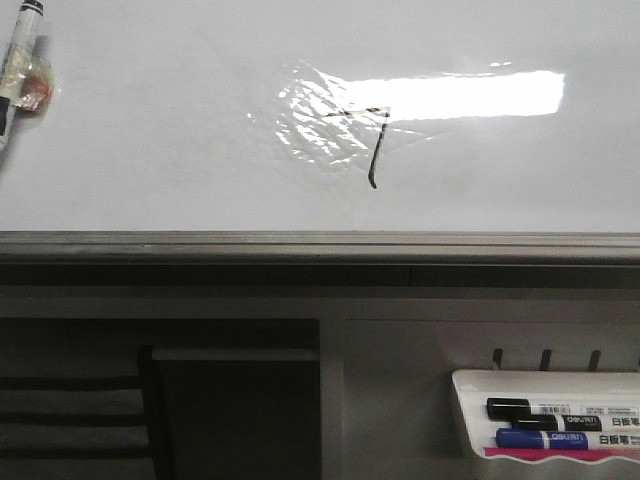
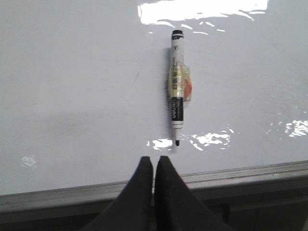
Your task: Write number 7 on whiteboard
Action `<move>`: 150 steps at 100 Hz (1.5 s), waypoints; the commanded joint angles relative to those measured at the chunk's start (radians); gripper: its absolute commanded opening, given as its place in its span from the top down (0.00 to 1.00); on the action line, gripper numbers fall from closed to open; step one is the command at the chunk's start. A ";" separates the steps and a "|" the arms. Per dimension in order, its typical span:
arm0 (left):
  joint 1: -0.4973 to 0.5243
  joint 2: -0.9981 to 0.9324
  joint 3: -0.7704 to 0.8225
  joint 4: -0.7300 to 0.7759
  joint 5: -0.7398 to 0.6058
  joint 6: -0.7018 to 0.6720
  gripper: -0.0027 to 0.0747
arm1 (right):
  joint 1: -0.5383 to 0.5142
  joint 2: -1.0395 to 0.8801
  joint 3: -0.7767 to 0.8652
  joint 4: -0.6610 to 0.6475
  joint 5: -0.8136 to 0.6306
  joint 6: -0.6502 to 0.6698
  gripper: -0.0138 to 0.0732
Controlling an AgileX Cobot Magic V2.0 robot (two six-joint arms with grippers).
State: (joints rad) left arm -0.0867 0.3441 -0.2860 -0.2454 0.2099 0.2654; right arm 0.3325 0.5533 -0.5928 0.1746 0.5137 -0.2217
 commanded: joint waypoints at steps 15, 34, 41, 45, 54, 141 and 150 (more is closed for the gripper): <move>0.027 -0.236 0.195 -0.005 -0.210 -0.011 0.99 | -0.004 0.002 -0.026 -0.004 -0.072 0.000 0.92; 0.027 -0.384 0.291 -0.007 -0.215 -0.011 0.99 | -0.004 0.002 -0.026 -0.004 -0.072 0.000 0.92; 0.027 -0.364 0.317 -0.016 -0.246 -0.011 0.99 | -0.004 0.002 -0.026 -0.004 -0.069 0.000 0.92; 0.027 -0.359 0.322 -0.016 -0.234 -0.011 0.99 | -0.004 0.002 -0.026 -0.004 -0.071 0.000 0.92; 0.027 -0.358 0.320 -0.025 -0.228 -0.011 0.99 | -0.004 0.002 -0.026 -0.004 -0.069 0.000 0.92; 0.028 -0.375 0.320 0.201 -0.227 -0.233 0.99 | -0.004 0.002 -0.026 -0.004 -0.071 0.000 0.92; 0.028 -0.375 0.320 0.201 -0.227 -0.233 0.99 | -0.004 0.002 -0.026 -0.004 -0.071 0.000 0.92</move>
State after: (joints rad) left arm -0.0626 -0.0044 0.0000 -0.0441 0.0576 0.0437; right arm 0.3325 0.5533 -0.5928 0.1746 0.5137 -0.2217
